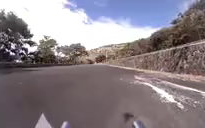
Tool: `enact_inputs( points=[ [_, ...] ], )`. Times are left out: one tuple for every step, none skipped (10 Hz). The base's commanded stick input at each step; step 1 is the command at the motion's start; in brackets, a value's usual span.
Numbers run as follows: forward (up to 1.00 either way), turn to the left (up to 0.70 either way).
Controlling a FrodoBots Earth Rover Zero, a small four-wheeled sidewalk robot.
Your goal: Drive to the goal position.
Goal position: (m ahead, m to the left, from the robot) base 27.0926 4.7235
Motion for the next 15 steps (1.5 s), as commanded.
enact_inputs(
  points=[
    [0.70, 0.00],
    [0.70, 0.00],
    [0.70, 0.00],
    [0.70, 0.00],
    [0.70, 0.00],
    [0.70, 0.00],
    [0.70, 0.00],
    [0.70, 0.00],
    [0.70, 0.00],
    [0.70, 0.00],
    [0.70, 0.00],
    [0.70, 0.00],
    [0.70, 0.00],
    [0.70, 0.00],
    [0.70, 0.00]
  ],
)
